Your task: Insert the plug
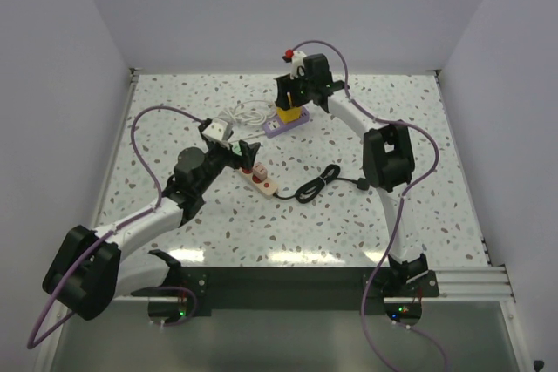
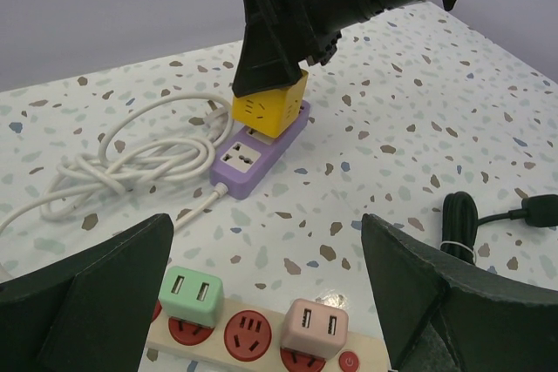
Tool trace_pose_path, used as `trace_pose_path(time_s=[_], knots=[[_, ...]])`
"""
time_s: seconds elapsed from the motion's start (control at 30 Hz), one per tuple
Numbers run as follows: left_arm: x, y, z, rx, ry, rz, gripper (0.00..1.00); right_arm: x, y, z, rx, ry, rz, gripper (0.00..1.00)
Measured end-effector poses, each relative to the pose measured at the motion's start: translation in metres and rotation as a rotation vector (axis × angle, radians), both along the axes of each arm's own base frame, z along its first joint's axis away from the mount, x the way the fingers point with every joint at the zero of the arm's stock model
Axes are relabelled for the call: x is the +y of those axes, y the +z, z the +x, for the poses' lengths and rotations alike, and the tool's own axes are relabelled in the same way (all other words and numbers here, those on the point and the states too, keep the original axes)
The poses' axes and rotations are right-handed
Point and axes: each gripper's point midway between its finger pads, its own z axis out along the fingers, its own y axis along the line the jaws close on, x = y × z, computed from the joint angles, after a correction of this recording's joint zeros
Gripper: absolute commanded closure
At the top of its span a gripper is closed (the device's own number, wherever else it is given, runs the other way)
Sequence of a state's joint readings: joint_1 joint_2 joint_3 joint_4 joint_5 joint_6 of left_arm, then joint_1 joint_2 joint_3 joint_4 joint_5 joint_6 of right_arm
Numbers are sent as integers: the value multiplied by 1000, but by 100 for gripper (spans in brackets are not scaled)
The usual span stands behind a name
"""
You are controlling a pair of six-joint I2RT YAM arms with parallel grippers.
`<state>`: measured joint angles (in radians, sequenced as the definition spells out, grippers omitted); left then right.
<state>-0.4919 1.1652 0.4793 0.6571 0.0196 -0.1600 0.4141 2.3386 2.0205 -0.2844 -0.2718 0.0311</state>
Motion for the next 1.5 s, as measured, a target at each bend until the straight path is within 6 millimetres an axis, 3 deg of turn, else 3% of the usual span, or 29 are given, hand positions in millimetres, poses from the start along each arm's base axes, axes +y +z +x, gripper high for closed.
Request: trace_pose_path(time_s=[0.67, 0.97, 1.5], knots=[[0, 0, 0, -2, -2, -1, 5, 7, -11, -1, -53, -32, -55, 100], [0, -2, -1, 1, -6, 0, 5, -3, -13, -11, -112, -50, -100, 100], [-1, -5, -3, 3, -17, 1, 5, -2, -13, -10, -122, -47, -120, 100]])
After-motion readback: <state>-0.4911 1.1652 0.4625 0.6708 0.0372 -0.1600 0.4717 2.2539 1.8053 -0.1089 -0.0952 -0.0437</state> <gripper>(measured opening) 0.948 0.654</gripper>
